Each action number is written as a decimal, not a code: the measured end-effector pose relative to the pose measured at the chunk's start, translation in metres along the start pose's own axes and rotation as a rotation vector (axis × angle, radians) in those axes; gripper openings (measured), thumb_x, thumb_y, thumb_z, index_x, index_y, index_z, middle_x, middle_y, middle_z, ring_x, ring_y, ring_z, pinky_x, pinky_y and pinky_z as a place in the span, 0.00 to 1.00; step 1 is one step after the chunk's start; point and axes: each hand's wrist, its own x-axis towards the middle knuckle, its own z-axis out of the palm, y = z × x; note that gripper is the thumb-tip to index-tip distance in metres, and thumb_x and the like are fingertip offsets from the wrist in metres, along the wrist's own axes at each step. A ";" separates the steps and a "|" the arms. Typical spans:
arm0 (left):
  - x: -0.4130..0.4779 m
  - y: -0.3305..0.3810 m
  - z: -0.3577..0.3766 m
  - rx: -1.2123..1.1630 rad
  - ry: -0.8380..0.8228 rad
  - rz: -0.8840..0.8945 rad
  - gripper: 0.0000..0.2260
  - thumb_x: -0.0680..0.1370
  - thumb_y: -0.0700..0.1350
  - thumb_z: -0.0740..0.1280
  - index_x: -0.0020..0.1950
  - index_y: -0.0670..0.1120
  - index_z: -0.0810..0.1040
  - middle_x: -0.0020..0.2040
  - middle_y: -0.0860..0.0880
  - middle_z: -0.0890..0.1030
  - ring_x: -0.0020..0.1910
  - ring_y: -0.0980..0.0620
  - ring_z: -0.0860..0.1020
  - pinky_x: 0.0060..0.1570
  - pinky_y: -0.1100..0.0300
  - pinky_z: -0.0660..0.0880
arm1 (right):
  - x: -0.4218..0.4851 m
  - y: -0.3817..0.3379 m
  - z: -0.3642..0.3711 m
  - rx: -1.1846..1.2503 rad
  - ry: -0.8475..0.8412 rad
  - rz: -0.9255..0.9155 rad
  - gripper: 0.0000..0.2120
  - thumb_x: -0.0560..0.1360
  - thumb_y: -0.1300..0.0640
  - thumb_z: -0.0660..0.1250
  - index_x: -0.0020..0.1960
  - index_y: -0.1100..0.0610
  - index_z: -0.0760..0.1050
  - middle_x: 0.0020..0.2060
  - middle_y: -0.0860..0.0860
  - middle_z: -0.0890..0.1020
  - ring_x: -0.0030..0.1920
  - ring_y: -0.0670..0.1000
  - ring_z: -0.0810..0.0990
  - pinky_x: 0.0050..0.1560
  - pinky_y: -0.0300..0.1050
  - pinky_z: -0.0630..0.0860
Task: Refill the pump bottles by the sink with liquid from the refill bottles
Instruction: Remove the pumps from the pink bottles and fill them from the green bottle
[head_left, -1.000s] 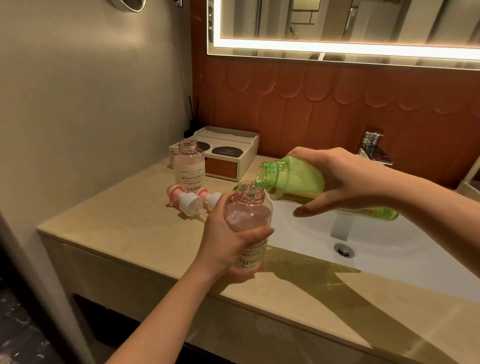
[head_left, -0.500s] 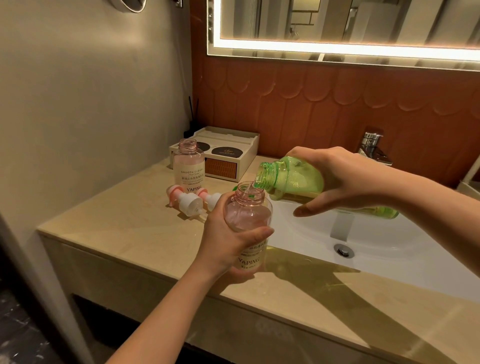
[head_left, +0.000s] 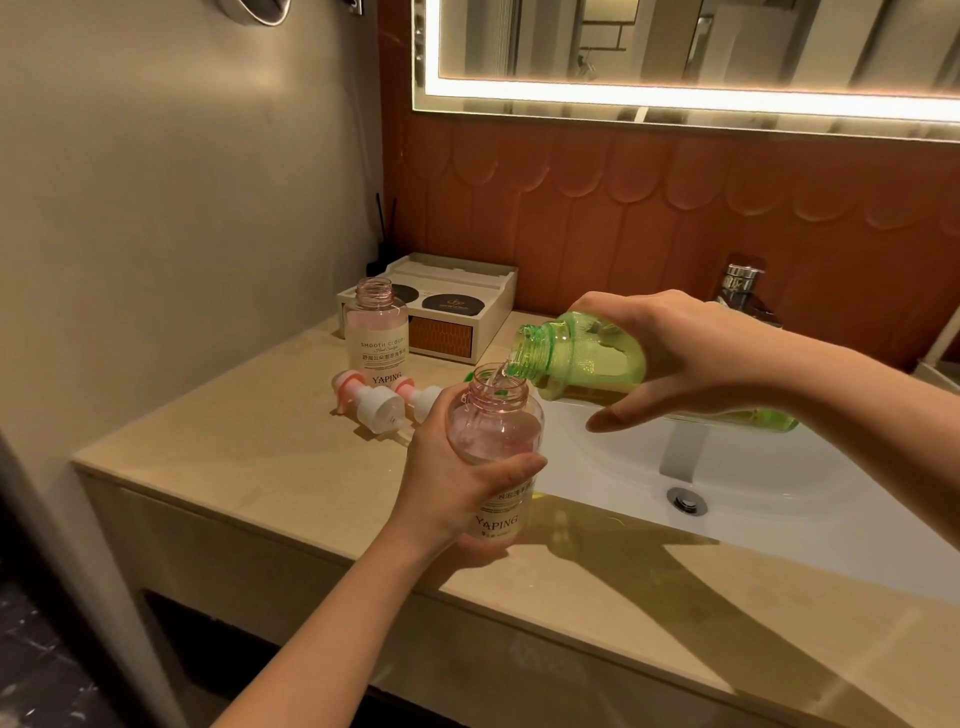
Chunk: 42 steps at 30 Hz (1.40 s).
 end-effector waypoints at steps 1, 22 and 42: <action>0.000 0.000 0.000 0.002 0.003 0.001 0.27 0.58 0.46 0.79 0.53 0.55 0.73 0.49 0.55 0.82 0.50 0.58 0.80 0.46 0.67 0.76 | 0.000 0.000 0.000 -0.005 0.000 -0.002 0.33 0.60 0.37 0.73 0.61 0.44 0.67 0.52 0.44 0.79 0.51 0.49 0.77 0.48 0.55 0.77; -0.001 0.003 0.000 0.028 0.007 0.002 0.30 0.56 0.51 0.78 0.55 0.54 0.72 0.51 0.54 0.81 0.50 0.58 0.80 0.49 0.63 0.76 | 0.000 -0.002 -0.003 -0.055 0.011 0.002 0.35 0.60 0.38 0.73 0.63 0.43 0.65 0.54 0.45 0.78 0.52 0.50 0.76 0.49 0.55 0.76; 0.000 0.001 0.000 0.019 0.002 0.027 0.26 0.61 0.38 0.79 0.53 0.52 0.73 0.47 0.54 0.81 0.47 0.60 0.80 0.43 0.72 0.74 | 0.000 -0.003 -0.005 -0.099 0.018 -0.008 0.36 0.60 0.39 0.74 0.64 0.46 0.66 0.55 0.45 0.78 0.51 0.49 0.76 0.48 0.53 0.77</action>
